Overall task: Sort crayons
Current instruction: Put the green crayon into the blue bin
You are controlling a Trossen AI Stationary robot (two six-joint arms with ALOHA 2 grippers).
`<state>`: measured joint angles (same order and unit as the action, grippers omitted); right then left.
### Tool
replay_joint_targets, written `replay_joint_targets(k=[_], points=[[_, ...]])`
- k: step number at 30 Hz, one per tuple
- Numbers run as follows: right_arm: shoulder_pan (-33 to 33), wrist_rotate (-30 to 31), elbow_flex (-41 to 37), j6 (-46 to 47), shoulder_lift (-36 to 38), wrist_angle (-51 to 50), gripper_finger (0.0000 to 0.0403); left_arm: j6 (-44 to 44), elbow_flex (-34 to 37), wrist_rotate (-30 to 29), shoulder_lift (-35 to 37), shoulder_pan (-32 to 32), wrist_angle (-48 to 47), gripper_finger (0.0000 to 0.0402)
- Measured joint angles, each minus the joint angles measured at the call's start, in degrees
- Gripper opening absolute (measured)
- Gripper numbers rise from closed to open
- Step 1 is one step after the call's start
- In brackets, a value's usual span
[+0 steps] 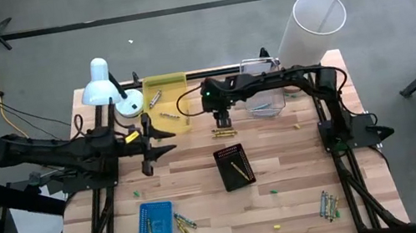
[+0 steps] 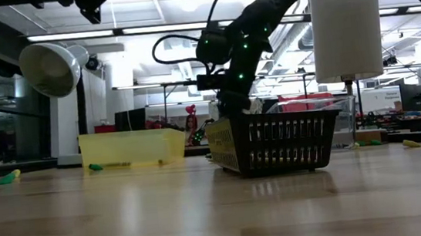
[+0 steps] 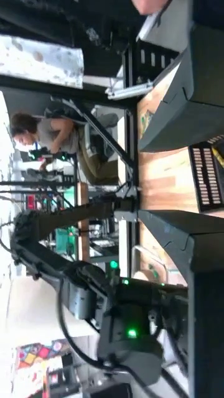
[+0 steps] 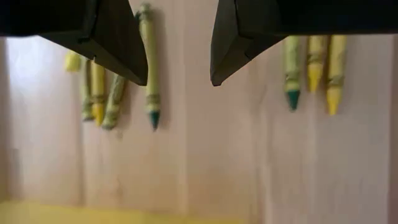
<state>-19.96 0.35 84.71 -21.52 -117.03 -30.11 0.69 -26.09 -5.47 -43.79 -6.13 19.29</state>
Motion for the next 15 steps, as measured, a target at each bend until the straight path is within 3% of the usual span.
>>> replay_joint_targets(k=[12, 15], points=[[-2.4, 0.1, -0.1, 3.6, -3.6, 2.5, 0.0169, 0.0, 0.0, -1.2, -0.1, 0.0, 0.0, 0.0146], [-2.8, 2.5, -0.2, 4.2, -4.8, 3.4, 0.0169, 0.0, 0.0, -1.2, -0.1, 0.0, -0.1, 0.0146]])
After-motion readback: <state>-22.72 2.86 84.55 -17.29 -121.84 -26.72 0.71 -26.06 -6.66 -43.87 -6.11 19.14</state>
